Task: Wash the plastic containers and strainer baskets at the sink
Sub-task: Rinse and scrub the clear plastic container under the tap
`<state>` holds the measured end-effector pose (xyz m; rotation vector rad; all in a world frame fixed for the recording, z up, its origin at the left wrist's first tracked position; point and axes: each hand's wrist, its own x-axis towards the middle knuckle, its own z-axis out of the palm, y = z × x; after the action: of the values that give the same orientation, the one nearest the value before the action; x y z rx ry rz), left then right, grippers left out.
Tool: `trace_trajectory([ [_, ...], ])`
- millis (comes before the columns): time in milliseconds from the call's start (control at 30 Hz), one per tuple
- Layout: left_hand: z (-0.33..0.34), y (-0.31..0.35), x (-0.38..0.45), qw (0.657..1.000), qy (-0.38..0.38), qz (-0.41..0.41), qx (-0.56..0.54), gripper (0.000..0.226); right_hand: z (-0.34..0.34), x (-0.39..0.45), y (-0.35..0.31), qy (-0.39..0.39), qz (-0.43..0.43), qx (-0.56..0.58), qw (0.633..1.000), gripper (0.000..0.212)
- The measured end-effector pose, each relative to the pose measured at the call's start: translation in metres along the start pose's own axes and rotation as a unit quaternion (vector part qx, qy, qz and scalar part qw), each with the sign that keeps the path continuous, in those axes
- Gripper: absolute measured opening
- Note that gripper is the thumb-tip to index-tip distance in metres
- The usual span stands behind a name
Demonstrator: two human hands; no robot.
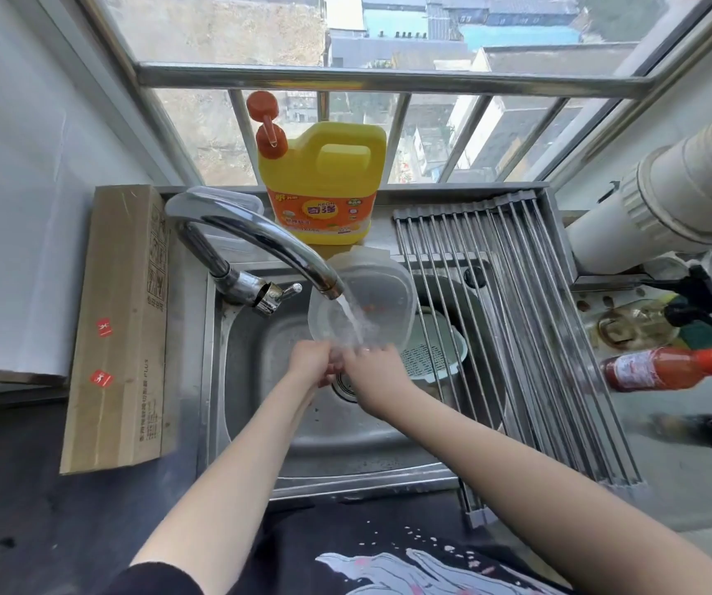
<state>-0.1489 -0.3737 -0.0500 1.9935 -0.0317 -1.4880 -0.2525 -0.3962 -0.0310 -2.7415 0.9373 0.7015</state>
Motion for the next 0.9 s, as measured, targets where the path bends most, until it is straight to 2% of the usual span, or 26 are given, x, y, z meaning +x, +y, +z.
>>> trace_trajectory([
  [67,0.004,-0.008,0.003,0.998,0.038,0.025,0.037,0.02,0.006,0.006,-0.004,0.016,-0.008,0.081,0.997,0.033],
  [167,0.005,-0.019,0.01,0.993,0.081,0.051,0.067,0.03,0.007,0.005,0.008,0.014,-0.058,0.114,0.992,0.046],
  [300,0.005,-0.022,0.002,0.981,0.128,0.107,0.099,0.035,-0.001,0.002,0.015,0.04,-0.093,0.031,0.994,0.034],
  [400,0.003,-0.018,-0.005,0.95,0.168,0.179,0.192,0.035,-0.008,0.001,0.02,0.023,-0.103,-0.051,0.993,0.032],
  [467,0.001,-0.016,-0.01,0.936,0.18,0.212,0.218,0.037,-0.01,0.001,0.02,0.014,-0.105,-0.067,0.992,0.041],
  [533,-0.001,-0.015,-0.012,0.932,0.188,0.219,0.221,0.036,-0.008,0.003,0.013,0.026,-0.105,-0.046,0.993,0.035],
  [633,-0.006,-0.014,-0.011,0.943,0.19,0.198,0.19,0.034,0.0,0.0,-0.002,0.083,-0.092,0.05,0.991,0.02],
  [733,-0.012,-0.019,-0.017,0.973,0.184,0.115,0.085,0.036,0.008,0.002,-0.003,0.135,-0.129,0.047,0.981,0.028],
  [800,-0.015,-0.024,-0.02,0.992,0.115,-0.007,-0.043,0.031,0.01,0.005,-0.001,0.166,-0.184,0.024,0.968,0.037],
  [833,-0.016,-0.025,-0.022,0.991,0.064,-0.067,-0.098,0.031,0.01,0.006,-0.001,0.176,-0.211,0.002,0.962,0.037],
  [900,-0.018,-0.027,-0.023,0.983,-0.015,-0.116,-0.144,0.029,0.011,0.008,-0.001,0.205,-0.259,-0.01,0.944,0.03],
])
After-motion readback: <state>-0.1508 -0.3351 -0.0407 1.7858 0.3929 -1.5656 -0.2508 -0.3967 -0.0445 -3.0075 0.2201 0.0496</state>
